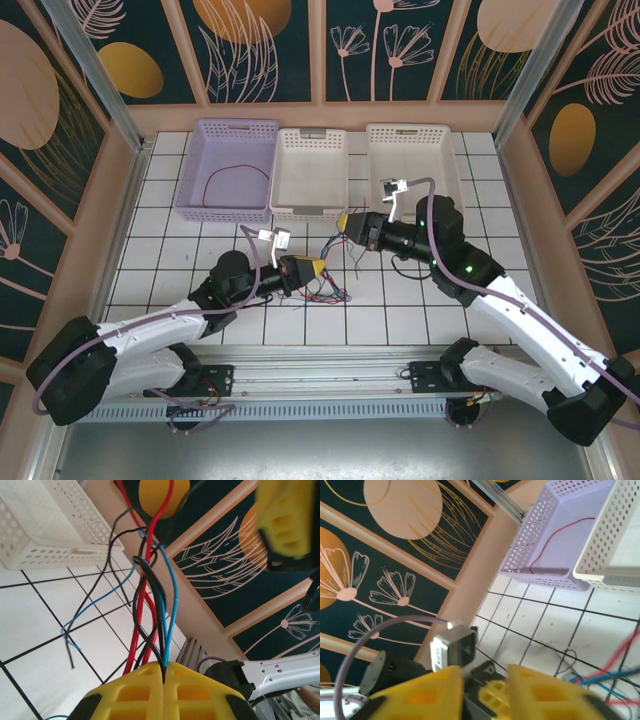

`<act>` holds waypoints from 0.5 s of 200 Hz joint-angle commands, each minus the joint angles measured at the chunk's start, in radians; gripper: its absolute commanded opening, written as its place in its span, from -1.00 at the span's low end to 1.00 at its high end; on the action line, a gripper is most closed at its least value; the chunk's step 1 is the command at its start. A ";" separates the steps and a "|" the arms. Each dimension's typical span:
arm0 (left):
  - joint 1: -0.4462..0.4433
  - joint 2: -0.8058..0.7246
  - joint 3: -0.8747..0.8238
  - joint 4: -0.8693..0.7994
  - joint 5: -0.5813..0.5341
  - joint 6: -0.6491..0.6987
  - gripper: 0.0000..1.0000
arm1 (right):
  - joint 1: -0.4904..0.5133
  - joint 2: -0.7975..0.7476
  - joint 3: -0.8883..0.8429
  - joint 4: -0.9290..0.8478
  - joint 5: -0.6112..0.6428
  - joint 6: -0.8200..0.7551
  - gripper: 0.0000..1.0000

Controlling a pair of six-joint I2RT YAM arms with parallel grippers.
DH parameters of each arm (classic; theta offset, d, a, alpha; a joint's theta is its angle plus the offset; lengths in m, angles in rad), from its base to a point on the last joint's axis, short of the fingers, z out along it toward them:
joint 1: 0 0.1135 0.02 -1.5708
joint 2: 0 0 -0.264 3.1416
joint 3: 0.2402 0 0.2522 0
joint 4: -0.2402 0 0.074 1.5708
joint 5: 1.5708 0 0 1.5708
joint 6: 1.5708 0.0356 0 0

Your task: Untangle the cables

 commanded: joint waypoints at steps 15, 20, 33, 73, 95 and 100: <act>-0.004 -0.053 -0.019 0.074 -0.078 -0.023 -1.00 | -0.006 -0.066 -0.059 -0.021 0.014 -0.017 0.06; -0.004 -0.055 -0.019 0.076 -0.082 -0.023 -1.00 | -0.006 -0.071 -0.073 -0.016 0.003 -0.016 0.09; -0.005 -0.058 -0.019 0.083 -0.099 -0.025 -1.00 | -0.004 -0.076 -0.116 0.016 -0.042 -0.016 0.12; -0.004 -0.038 0.013 0.107 -0.113 -0.039 -1.00 | 0.086 -0.037 -0.245 0.132 -0.090 -0.061 0.13; -0.004 -0.034 0.030 0.107 -0.116 -0.047 -1.00 | 0.160 0.012 -0.254 0.115 0.004 -0.126 0.14; -0.004 -0.033 0.032 0.109 -0.117 -0.050 -1.00 | 0.170 0.022 -0.256 0.116 0.015 -0.137 0.14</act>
